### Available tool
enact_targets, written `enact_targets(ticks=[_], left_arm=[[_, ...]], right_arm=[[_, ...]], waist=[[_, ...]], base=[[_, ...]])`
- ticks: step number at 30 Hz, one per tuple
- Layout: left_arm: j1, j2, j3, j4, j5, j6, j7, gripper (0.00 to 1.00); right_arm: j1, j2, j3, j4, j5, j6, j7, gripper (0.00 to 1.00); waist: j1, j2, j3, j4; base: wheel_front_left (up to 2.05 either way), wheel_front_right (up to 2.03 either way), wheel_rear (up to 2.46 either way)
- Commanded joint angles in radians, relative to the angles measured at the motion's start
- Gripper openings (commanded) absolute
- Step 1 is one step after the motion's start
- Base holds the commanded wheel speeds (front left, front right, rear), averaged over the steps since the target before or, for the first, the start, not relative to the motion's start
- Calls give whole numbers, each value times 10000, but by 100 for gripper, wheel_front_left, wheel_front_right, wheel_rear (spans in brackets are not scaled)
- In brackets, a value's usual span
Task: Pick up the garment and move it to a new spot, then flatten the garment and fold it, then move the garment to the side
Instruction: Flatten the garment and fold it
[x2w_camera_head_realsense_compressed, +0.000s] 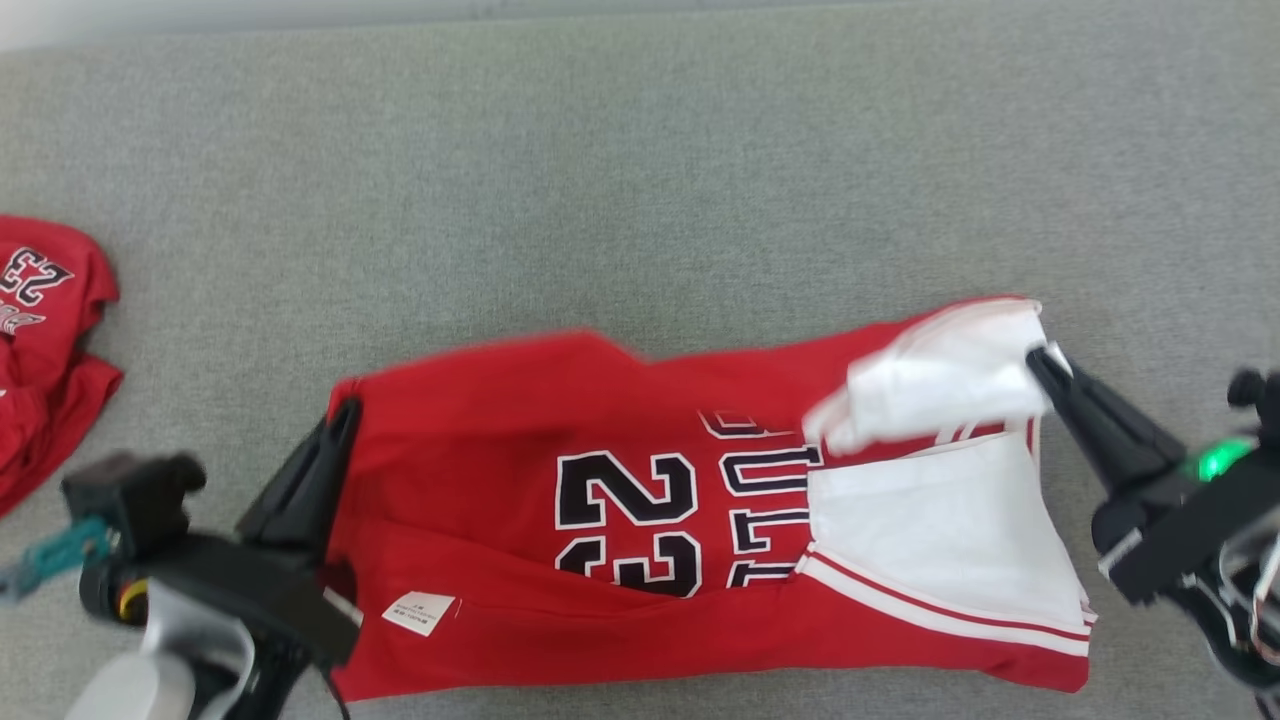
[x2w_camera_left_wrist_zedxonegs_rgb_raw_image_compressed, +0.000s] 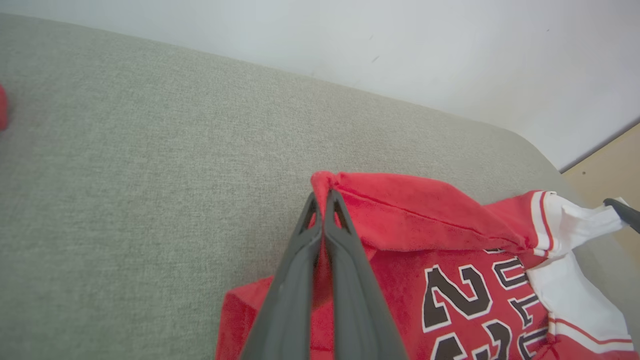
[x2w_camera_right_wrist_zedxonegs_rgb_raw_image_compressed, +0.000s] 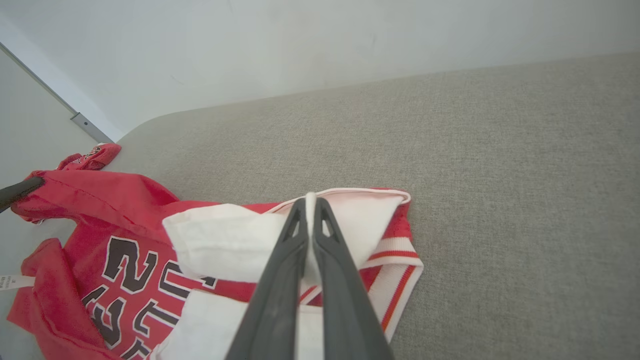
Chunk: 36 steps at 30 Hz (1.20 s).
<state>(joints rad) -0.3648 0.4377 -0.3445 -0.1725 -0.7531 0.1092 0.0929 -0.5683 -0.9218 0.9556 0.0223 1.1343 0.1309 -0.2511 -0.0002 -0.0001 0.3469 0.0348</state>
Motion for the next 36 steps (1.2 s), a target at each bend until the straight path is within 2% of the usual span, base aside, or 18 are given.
enact_targets(ticks=[1, 13, 17, 18, 19, 20, 26, 29, 36], left_arm=[[394, 90, 99, -170, -132, 95, -61, 0], [2426, -15, 482, -962, -1144, 399, -191, 0], [2975, -155, 377, -725, -1418, 440, -113, 0], [3010, -200, 359, -651, -1460, 440, -132, 0], [3024, -242, 342, -532, -1464, 475, -158, 23], [3022, -253, 324, -401, -1402, 533, -177, 99], [2862, -423, 302, -19, -728, 879, -818, 100], [2699, -429, 296, 33, -36, 1295, -1256, 100], [2186, -426, 244, -235, 1590, 2415, -2107, 100]], right_arm=[[347, -2, -171, -71, 99, -3, -67, 0], [3002, 310, -1497, -948, 214, -3, 16, 0], [3767, 680, -1849, -874, 41, -3, 366, 0], [3842, 769, -1934, -791, -69, -3, 422, 24], [3937, 895, -2062, -698, -90, -3, 452, 58], [4040, 1044, -2140, -643, -136, -3, 502, 100], [4620, 1867, -3534, -370, -930, -3, 172, 100], [4895, 2469, -4684, -337, -1676, -3, 13, 100], [5373, 4421, -7395, -883, -4112, -3, -34, 100]], waist=[[2, 1, -151, -85], [2, 1, -631, -156], [2, 1, -729, -208], [2, 1, -750, -204], [2, 1, -782, -192], [2, 1, -807, -183], [2, 1, -972, -229], [2, 1, -1025, -257], [2, 1, -1147, -257]], base=[[0, 0, 0], [0, 0, 0], [0, 0, 0], [0, 0, 0], [0, 0, 0], [0, 0, 0], [0, 0, 0], [0, 0, 0], [0, 0, 0]])
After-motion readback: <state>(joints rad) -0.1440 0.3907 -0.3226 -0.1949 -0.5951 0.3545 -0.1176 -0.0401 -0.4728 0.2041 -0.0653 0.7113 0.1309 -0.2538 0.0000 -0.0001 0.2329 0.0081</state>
